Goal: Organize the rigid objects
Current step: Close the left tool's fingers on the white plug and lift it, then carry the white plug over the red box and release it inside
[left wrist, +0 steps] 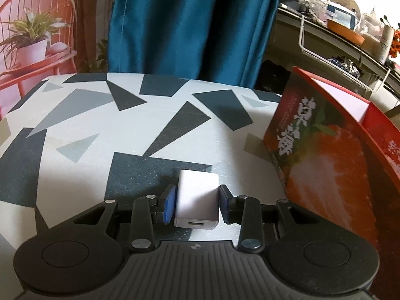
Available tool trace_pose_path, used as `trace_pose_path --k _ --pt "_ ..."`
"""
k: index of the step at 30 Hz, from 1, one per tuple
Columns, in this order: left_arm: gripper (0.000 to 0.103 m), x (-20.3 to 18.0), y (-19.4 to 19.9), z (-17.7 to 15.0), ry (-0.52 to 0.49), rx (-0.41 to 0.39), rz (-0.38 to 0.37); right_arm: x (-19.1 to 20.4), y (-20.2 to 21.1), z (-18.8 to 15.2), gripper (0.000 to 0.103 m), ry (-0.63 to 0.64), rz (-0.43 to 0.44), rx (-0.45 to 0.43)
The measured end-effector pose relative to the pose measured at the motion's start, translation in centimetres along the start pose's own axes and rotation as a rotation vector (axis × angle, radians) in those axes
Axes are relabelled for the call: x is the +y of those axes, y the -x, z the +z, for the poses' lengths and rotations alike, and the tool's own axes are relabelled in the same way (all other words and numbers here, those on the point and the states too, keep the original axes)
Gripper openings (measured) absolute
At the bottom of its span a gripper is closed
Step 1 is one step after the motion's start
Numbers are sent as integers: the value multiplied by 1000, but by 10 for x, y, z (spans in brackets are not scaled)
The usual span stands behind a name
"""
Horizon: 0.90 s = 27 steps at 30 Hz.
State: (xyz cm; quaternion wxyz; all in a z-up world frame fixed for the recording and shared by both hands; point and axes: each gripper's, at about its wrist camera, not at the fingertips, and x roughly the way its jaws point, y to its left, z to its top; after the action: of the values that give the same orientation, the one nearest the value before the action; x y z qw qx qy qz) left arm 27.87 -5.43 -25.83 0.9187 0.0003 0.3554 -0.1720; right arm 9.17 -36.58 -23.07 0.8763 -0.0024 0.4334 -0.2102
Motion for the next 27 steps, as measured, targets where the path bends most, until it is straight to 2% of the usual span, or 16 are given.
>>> trace_pose_path --k 5,9,16,21,24,27 --pt "39 -5 12 5 -9 -21 -20 0 0 0 14 0 0 0" --pt "39 -11 26 23 -10 -22 -60 0 0 0 14 -1 0 -1" --pt "39 -58 60 67 -131 -101 -186 0 0 0 14 -1 0 -1" --pt "39 -110 56 74 -243 -43 -313 0 0 0 14 -1 0 -1" --pt "39 -137 43 67 -309 12 -364 0 0 0 14 -1 0 -1" --pt "39 -147 26 61 -342 59 -391 1 0 0 14 1 0 1"
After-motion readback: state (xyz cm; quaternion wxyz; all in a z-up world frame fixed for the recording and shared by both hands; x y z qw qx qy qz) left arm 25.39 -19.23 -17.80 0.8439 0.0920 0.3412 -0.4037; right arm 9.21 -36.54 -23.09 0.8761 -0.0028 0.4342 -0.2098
